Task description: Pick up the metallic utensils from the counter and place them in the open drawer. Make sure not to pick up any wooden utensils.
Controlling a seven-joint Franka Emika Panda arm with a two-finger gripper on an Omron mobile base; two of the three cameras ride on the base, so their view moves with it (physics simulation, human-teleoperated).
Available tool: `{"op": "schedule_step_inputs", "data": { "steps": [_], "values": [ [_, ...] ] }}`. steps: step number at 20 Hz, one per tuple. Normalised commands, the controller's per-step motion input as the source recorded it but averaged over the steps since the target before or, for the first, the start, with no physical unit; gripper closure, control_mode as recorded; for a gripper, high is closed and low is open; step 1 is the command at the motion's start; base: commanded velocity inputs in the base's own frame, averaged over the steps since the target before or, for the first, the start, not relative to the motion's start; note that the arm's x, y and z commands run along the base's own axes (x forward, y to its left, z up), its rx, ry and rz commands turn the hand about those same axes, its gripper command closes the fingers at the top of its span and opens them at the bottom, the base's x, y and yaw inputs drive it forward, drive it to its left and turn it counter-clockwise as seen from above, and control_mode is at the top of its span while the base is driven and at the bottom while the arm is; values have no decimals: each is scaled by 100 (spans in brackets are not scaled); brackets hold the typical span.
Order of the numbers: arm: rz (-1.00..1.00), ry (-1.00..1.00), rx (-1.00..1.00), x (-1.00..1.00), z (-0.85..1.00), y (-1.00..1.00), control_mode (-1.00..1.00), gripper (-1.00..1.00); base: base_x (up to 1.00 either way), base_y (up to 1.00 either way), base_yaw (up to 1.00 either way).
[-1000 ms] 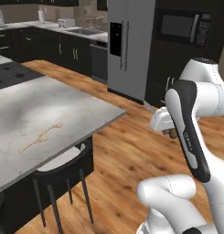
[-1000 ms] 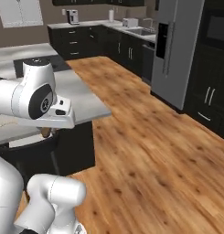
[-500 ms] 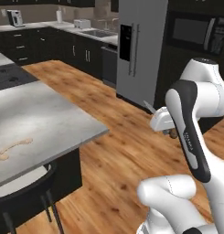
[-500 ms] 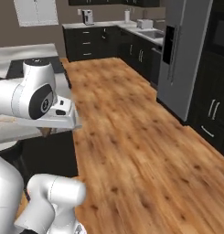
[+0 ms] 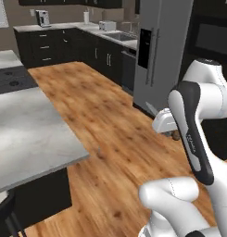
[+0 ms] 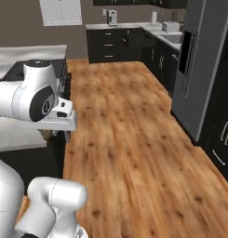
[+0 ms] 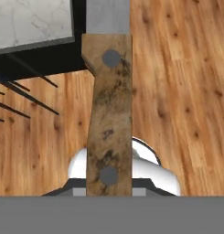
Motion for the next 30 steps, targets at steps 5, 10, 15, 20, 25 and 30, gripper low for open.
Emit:
{"op": "schedule_step_inputs", "data": {
  "steps": [5,10,15,20,25,30],
  "values": [
    [0,0,0,0,0,0,100,100,100,-100,32],
    [0,0,0,0,0,0,100,100,100,-81,24],
    [0,0,0,0,0,0,100,100,100,-68,17],
    [0,0,0,0,0,0,100,100,100,-31,5],
    [0,0,0,0,0,0,100,100,100,0,-4],
    [0,0,0,0,0,0,100,100,100,0,-7]
  ]
}}
